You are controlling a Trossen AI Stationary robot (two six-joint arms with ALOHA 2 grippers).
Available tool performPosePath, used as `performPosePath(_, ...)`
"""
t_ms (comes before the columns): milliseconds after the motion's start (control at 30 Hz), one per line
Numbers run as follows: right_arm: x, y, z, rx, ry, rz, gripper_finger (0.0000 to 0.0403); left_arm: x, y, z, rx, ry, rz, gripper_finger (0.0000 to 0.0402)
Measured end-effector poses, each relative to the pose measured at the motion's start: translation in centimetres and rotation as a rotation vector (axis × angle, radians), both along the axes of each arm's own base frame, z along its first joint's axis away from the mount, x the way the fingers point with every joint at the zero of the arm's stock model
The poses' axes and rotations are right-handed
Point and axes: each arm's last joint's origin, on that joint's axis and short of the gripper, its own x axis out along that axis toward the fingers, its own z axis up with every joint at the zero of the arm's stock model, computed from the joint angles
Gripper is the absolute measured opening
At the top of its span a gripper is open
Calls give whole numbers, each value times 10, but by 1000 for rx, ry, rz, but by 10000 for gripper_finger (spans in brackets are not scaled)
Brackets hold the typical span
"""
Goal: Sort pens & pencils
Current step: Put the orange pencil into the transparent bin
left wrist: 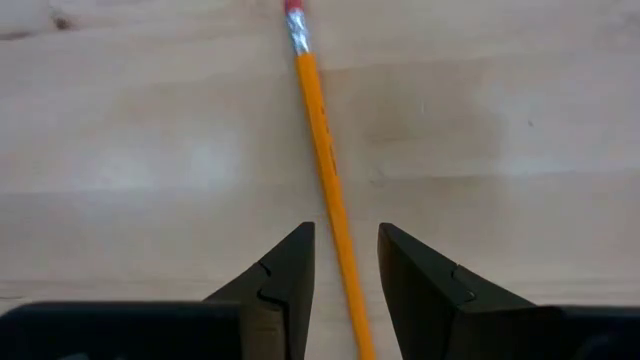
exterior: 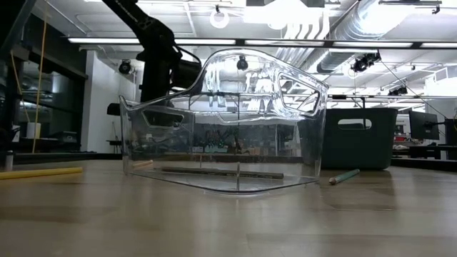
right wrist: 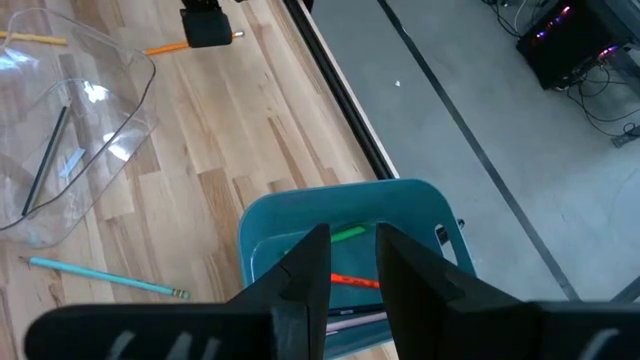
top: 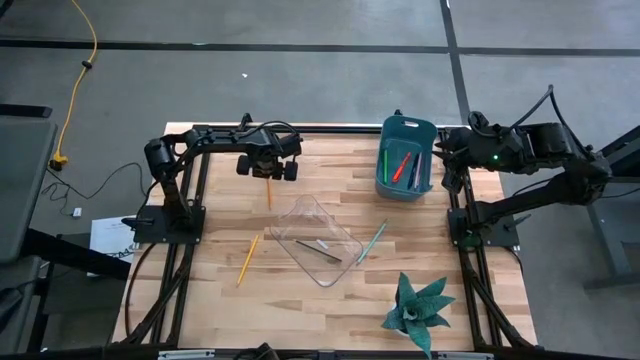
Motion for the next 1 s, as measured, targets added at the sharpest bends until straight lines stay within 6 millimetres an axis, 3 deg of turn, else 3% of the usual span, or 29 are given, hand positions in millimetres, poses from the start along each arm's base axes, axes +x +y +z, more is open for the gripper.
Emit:
performPosePath(867,0,0,0,2,-1,0,75,-18,25,0,-103,-85,1,101)
performPosePath(1000,0,0,0,8,-6,-7,75,-16,26,-7,-128,-83,-18,101)
